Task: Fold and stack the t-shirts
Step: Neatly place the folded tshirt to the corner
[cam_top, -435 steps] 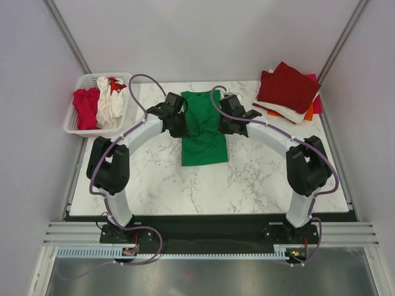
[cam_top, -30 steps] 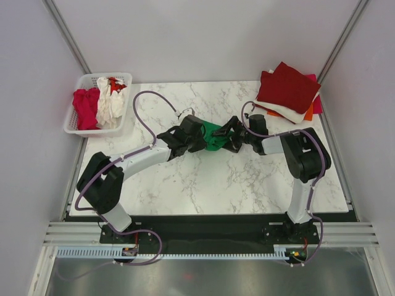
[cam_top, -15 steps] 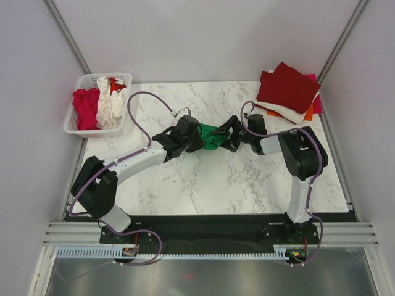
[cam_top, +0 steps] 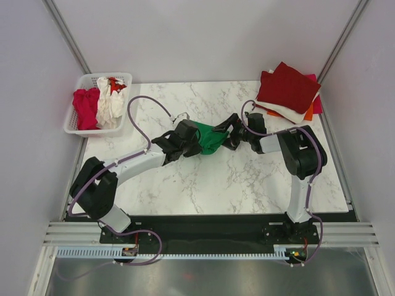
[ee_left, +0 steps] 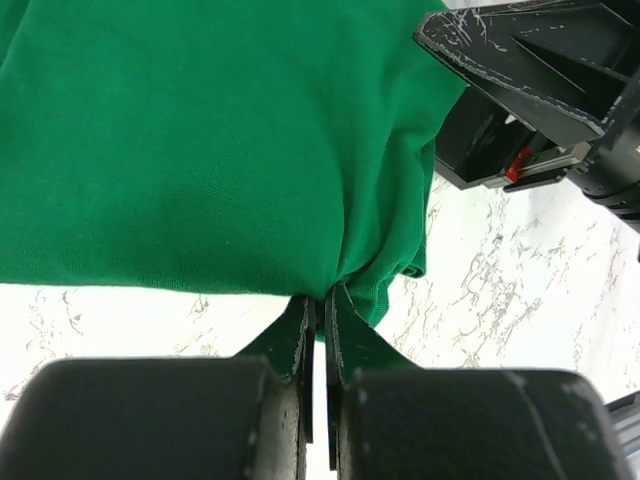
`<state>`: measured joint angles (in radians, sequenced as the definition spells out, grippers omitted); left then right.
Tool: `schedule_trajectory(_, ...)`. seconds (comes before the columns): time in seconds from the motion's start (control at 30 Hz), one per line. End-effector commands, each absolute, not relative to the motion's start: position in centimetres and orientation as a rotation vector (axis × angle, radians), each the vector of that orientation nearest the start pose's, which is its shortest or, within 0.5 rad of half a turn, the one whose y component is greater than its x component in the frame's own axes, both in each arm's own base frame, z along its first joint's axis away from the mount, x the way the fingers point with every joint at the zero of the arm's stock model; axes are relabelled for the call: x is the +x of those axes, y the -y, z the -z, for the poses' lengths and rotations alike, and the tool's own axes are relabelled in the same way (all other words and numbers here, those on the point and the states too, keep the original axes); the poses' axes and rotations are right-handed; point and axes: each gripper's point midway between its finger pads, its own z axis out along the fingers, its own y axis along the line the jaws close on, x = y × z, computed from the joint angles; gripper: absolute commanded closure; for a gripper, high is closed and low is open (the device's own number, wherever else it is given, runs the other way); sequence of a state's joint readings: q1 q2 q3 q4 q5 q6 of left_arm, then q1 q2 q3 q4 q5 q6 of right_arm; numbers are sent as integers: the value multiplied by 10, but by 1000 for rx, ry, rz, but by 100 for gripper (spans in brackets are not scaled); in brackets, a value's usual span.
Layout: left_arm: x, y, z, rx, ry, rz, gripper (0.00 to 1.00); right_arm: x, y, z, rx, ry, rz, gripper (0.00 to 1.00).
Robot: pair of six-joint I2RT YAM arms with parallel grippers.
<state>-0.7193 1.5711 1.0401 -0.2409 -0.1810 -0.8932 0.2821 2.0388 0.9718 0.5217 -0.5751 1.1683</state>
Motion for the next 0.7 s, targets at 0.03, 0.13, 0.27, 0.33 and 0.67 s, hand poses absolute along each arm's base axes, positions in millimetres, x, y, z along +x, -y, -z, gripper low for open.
schedule_trajectory(0.03,323,280,-135,-344,-2311,631,98,398,-218,45,887,-2470,-1080,3)
schedule_trajectory(0.13,323,280,-134,-342,-2314,632,98,398,-217,49,899,-2461,-1078,11)
schedule_trajectory(0.27,321,280,-134,-339,-2316,638,98,400,-220,53,903,-2445,-1108,36)
schedule_trajectory(0.33,319,281,-132,-334,-2322,636,98,402,-222,51,899,-2436,-1122,57)
schedule_trajectory(0.67,267,283,-104,-205,-2426,659,58,437,-224,-7,658,-2376,-1062,100)
